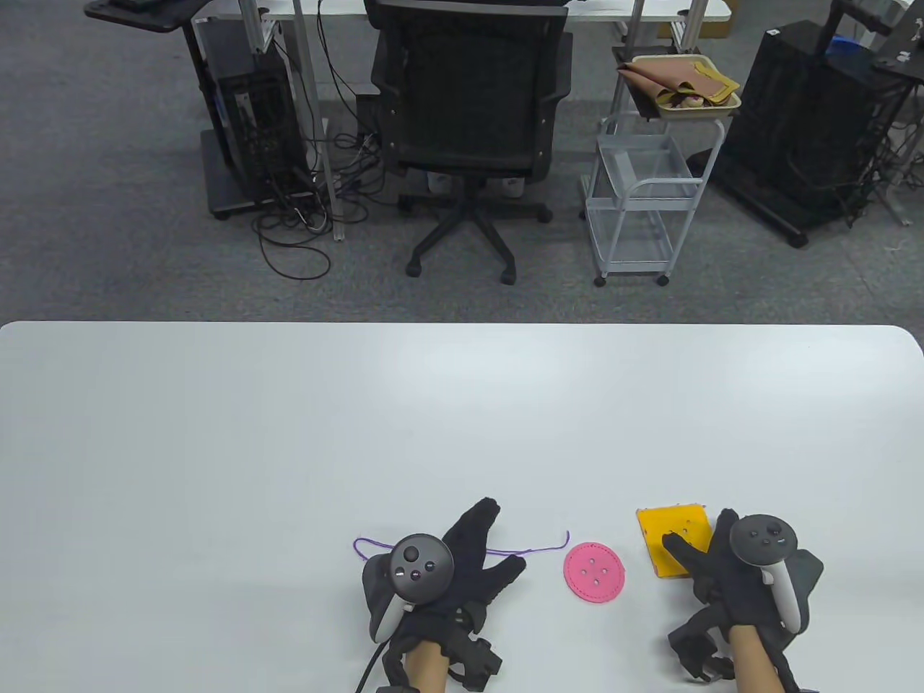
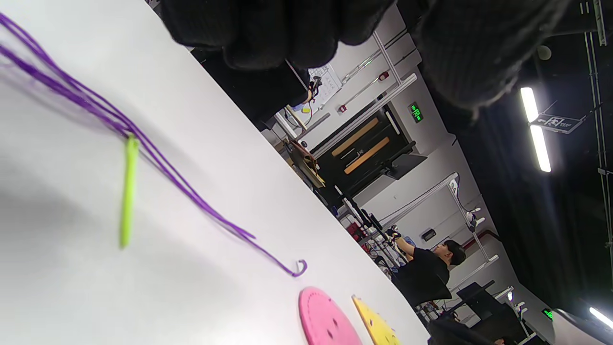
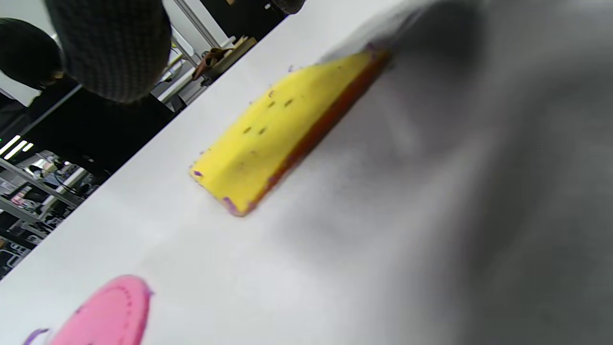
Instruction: Sew button in X pattern
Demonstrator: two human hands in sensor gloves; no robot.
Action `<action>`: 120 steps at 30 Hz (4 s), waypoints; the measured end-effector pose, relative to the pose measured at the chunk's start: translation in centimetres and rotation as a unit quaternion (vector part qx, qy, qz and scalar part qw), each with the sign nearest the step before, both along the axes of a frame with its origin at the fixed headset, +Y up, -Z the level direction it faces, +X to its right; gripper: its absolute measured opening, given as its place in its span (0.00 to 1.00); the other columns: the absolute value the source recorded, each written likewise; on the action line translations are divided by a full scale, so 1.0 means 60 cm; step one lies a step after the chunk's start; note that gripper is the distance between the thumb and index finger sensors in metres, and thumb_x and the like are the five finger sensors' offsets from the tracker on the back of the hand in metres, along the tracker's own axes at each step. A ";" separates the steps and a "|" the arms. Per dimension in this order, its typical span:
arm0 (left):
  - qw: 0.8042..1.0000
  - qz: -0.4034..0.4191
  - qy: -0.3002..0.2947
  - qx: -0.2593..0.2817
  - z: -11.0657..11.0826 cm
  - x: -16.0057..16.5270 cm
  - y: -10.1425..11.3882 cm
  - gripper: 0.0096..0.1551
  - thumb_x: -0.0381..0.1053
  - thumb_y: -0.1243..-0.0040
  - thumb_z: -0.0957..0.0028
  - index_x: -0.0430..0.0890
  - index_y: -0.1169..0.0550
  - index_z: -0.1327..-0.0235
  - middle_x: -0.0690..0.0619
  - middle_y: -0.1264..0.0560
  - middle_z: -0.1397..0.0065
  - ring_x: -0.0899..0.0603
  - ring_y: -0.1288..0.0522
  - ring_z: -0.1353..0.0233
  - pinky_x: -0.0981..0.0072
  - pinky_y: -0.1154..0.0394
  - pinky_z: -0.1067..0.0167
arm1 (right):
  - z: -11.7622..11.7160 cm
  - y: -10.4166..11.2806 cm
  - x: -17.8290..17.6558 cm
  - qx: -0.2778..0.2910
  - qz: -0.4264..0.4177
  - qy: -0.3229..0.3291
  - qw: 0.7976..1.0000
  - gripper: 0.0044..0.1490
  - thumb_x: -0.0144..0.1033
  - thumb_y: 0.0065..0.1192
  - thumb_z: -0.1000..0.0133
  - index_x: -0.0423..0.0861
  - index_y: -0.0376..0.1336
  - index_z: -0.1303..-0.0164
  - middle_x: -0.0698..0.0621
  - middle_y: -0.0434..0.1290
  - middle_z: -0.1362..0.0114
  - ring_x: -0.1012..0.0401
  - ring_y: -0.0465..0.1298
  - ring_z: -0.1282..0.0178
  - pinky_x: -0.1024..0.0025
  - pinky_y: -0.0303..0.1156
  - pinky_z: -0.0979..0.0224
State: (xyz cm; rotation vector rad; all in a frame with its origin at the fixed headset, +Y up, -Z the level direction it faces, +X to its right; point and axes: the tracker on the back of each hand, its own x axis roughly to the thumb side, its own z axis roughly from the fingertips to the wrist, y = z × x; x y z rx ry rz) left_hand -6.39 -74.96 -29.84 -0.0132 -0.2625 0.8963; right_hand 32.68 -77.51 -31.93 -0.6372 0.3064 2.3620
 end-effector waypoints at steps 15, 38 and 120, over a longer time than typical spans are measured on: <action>1.000 -0.017 -0.004 -0.009 0.000 0.005 -0.002 0.49 0.63 0.35 0.52 0.48 0.40 0.21 0.46 0.36 0.19 0.35 0.33 0.22 0.43 0.34 0.29 | -0.007 -0.017 -0.005 -0.052 0.063 -0.006 0.997 0.63 0.60 0.60 0.46 0.42 0.33 0.16 0.41 0.26 0.12 0.44 0.28 0.13 0.42 0.19 0.18; 0.999 -0.027 -0.005 -0.019 -0.001 0.010 -0.005 0.48 0.62 0.35 0.51 0.47 0.41 0.21 0.46 0.36 0.19 0.34 0.33 0.22 0.43 0.34 0.30 | -0.015 -0.016 -0.021 -0.049 0.090 0.022 0.995 0.56 0.52 0.61 0.44 0.43 0.37 0.17 0.39 0.31 0.14 0.44 0.32 0.15 0.40 0.20 0.18; 1.000 0.005 -0.018 -0.010 0.011 0.067 0.030 0.44 0.57 0.38 0.47 0.48 0.42 0.20 0.46 0.40 0.17 0.34 0.40 0.19 0.41 0.41 0.26 | 0.014 0.052 0.020 0.240 -0.361 0.014 0.901 0.23 0.34 0.54 0.41 0.54 0.63 0.35 0.51 0.77 0.35 0.55 0.77 0.36 0.49 0.66 0.20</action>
